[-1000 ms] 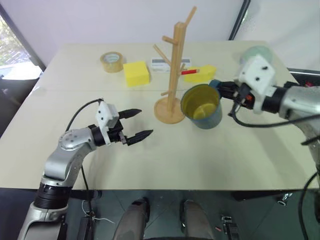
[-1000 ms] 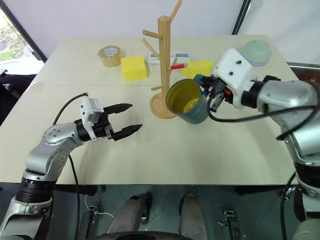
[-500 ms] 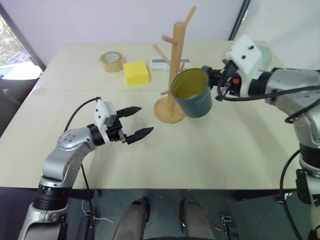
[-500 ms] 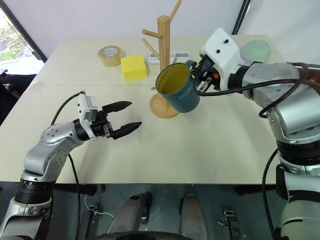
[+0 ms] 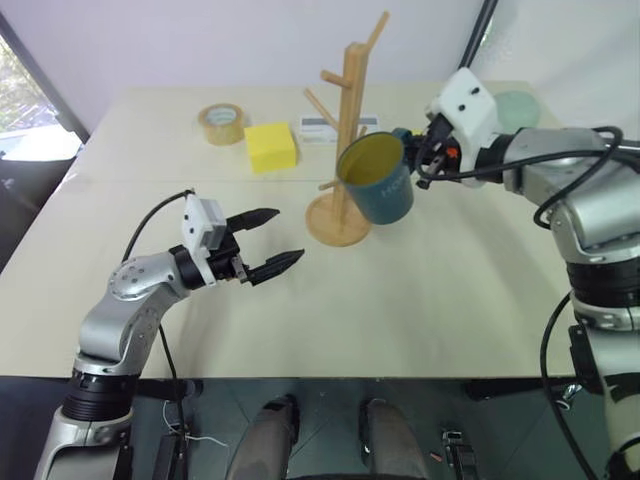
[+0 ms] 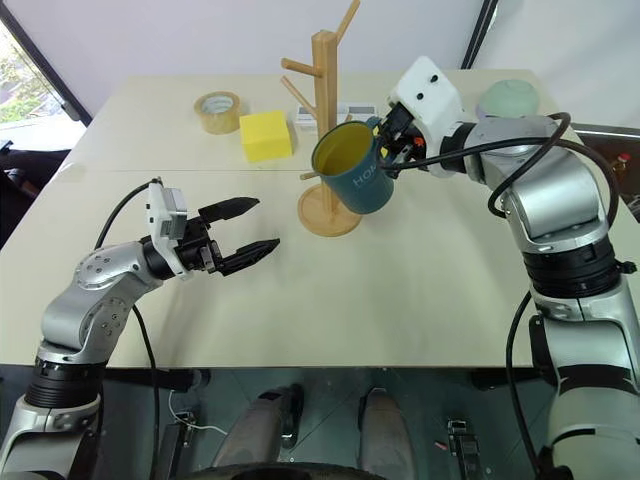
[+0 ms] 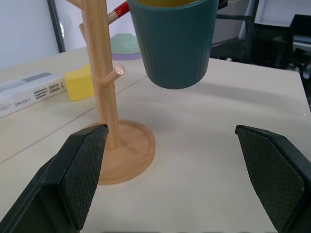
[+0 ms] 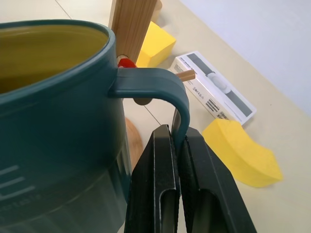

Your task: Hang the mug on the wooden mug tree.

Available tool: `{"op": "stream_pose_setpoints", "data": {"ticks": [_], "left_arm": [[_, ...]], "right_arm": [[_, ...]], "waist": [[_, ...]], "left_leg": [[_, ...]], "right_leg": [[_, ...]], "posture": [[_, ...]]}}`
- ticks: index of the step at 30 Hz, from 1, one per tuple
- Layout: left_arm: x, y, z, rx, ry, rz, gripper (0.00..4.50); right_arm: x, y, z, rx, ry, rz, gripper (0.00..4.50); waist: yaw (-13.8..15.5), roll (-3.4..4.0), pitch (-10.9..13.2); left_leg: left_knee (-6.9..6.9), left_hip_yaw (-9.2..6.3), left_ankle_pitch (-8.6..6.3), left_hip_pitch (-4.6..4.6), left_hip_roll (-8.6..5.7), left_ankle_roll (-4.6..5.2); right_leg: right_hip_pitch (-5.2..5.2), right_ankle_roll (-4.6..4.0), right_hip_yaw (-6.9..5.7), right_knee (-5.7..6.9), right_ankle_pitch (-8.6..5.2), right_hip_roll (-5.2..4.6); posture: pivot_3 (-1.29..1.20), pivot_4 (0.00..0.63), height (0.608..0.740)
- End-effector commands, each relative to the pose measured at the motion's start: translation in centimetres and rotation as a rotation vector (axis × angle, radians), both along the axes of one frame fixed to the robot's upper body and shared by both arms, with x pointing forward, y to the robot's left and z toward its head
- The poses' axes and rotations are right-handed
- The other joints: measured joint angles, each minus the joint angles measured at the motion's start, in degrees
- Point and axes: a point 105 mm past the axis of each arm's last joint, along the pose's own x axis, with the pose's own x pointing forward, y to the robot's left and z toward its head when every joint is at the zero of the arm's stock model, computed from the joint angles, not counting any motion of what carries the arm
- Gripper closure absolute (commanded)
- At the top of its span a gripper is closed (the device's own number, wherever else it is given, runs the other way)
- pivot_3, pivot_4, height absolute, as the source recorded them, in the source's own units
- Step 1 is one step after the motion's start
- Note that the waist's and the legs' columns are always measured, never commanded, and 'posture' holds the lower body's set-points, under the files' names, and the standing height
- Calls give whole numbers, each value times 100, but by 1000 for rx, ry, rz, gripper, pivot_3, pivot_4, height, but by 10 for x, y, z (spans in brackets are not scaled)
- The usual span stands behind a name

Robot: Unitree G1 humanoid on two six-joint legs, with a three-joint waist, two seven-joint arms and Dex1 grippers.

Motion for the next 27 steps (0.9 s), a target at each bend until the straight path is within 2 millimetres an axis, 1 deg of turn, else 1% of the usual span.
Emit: {"op": "stream_pose_setpoints", "data": {"ticks": [1, 9, 15, 17, 19, 21, 23, 25, 27], "left_arm": [[-4, 0, 9, -8, -36, -4, 0], [-3, -2, 9, -11, -38, -5, 0], [-3, -1, 9, -11, -39, 0, 0], [-3, -1, 9, -10, -39, 1, 0], [-3, -1, 9, -11, -39, 1, 0], [-3, -1, 9, -10, -39, 1, 0], [-4, -1, 9, -11, -39, 1, 0], [-4, 0, 9, -10, -40, 6, 0], [-1, 4, 7, -8, -31, 39, 0]], "right_arm": [[3, 4, 19, 2, -72, 25, 4430], [21, 10, 14, 13, -60, 49, 4430], [22, 14, 11, 9, -54, 83, 4430], [22, 15, 11, 9, -53, 92, 3817], [21, 16, 12, 12, -57, 95, 2992], [20, 16, 14, 15, -68, 94, 1907], [18, 12, 15, 13, -80, 87, 1013], [15, 2, 16, 13, -95, 59, 1013], [9, -18, 16, 41, -116, 16, 1013]], "waist": [[-19, 0, 0], [-32, 0, 0], [-25, 0, 0], [-24, 0, 0], [-24, 0, 0], [-24, 0, 0], [-31, 0, 0], [-27, 0, 0], [2, -1, 0]], "left_leg": [[0, 0, 1, 1, 0, -1], [-1, -2, 10, 32, 6, -16], [0, -2, 14, 32, 5, -20], [-1, -2, 14, 31, 4, -20], [-1, -3, 14, 32, 4, -20], [-1, -3, 14, 32, 4, -20], [-1, -3, 14, 32, 4, -20], [-1, -2, 14, 32, 5, -20], [-3, -4, 14, 32, 4, -20]], "right_leg": [[-1, 0, 0, 4, 0, 0], [1, -3, 3, 47, 1, 11], [1, -5, 5, 47, 3, 10], [1, -4, 5, 47, 3, 11], [1, -4, 5, 47, 3, 11], [1, -4, 5, 47, 3, 11], [1, -4, 5, 47, 3, 11], [0, -4, 5, 47, 3, 11], [0, -4, 5, 47, 3, 11]], "posture": [[0, 150, 740], [0, 150, 740], [0, 150, 740], [0, 150, 740], [0, 150, 740], [0, 150, 740], [0, 150, 740], [0, 150, 740], [0, 150, 740]]}}
